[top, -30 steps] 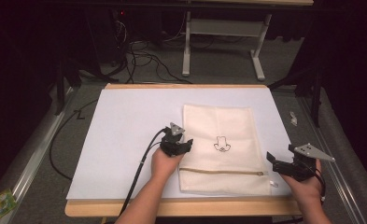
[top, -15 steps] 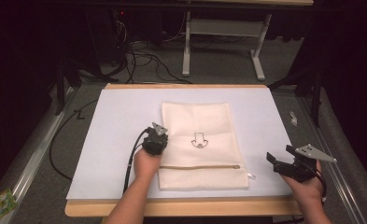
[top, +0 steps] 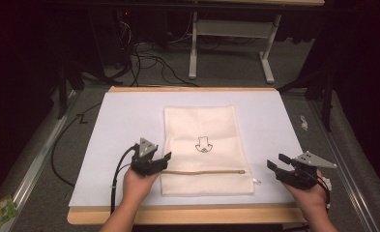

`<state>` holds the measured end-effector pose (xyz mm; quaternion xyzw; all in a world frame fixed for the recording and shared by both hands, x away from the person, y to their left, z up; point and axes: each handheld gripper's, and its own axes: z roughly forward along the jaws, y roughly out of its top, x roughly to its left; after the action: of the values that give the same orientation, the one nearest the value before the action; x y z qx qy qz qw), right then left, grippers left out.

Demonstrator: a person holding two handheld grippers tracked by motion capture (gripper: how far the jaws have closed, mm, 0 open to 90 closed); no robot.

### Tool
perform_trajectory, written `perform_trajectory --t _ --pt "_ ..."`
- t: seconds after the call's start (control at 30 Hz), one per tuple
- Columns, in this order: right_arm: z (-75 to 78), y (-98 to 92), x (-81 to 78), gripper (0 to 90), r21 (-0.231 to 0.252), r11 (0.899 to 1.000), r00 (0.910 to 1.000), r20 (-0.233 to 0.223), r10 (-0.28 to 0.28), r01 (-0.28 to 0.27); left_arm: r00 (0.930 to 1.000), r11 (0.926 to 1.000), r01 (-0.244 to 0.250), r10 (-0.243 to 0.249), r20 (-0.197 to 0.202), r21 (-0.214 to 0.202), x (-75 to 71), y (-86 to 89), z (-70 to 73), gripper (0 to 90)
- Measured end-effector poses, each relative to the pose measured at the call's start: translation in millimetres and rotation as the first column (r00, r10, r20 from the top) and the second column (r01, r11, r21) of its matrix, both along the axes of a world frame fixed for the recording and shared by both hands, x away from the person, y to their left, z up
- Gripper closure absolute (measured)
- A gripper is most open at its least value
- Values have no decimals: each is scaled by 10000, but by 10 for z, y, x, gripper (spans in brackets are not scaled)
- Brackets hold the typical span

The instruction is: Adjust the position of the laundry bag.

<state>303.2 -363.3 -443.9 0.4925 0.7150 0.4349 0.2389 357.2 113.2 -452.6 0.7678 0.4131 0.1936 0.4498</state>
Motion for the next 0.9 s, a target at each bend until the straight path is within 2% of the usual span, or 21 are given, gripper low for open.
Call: perform_trajectory --t 0.07,0.1,0.17,0.2,0.23,0.27,0.3,0.33,0.37,0.4,0.5,0.6,0.67,0.7,0.9 --pt "0 68 -2 461 9 9996 9995 -136 283 -283 9998 9989 146 -141 -111 448 -35 8 1 396" --pt "-8 115 -2 452 24 9991 9989 -196 425 -424 10000 9985 89 -89 4 535 -46 12 4 386" --pt "-24 162 -1 439 66 9982 9978 -310 592 -590 10000 9993 42 -42 13 377 -47 18 6 387" --pt "-68 267 7 486 78 9953 9934 -602 973 -970 9998 9998 121 -124 -171 -139 -24 11 16 380" --pt "-68 267 7 486 78 9953 9934 -602 973 -970 9998 9998 121 -124 -171 -139 -24 11 16 371" --pt "-114 366 33 603 -170 9924 9890 -858 1203 -1222 9998 9998 197 -197 69 17 -12 -26 12 370" --pt "-114 366 33 603 -170 9924 9890 -858 1203 -1222 9998 9998 197 -197 69 17 -12 -26 12 369" --pt "-156 446 66 656 -449 9903 9858 -1120 1255 -1311 9995 9990 310 -313 105 318 -3 -54 -16 368" --pt "-156 446 66 656 -449 9903 9858 -1120 1255 -1311 9995 9990 310 -313 105 318 -3 -54 -16 366" --pt "-193 504 103 696 -598 9907 9843 -1356 1133 -1222 9993 9986 374 -374 9 367 5 -62 -28 365" --pt "-224 539 124 698 -714 9910 9827 -1550 1012 -1133 9989 9985 466 -469 96 296 -12 -67 -18 367" --pt "-281 592 138 641 -643 9894 9752 -1886 1162 -1303 9981 9981 595 -597 141 137 -28 -60 10 364" --pt "-300 606 149 631 -770 9873 9725 -1989 1213 -1389 9979 9979 634 -636 124 151 -27 -59 15 364" --pt "-329 625 154 620 -921 9840 9672 -2186 1297 -1527 9976 9977 673 -675 129 111 -27 -64 22 364" --pt "-321 645 155 645 -1177 9803 9670 -2192 1300 -1585 9960 9960 887 -888 79 131 -22 -106 16 360"
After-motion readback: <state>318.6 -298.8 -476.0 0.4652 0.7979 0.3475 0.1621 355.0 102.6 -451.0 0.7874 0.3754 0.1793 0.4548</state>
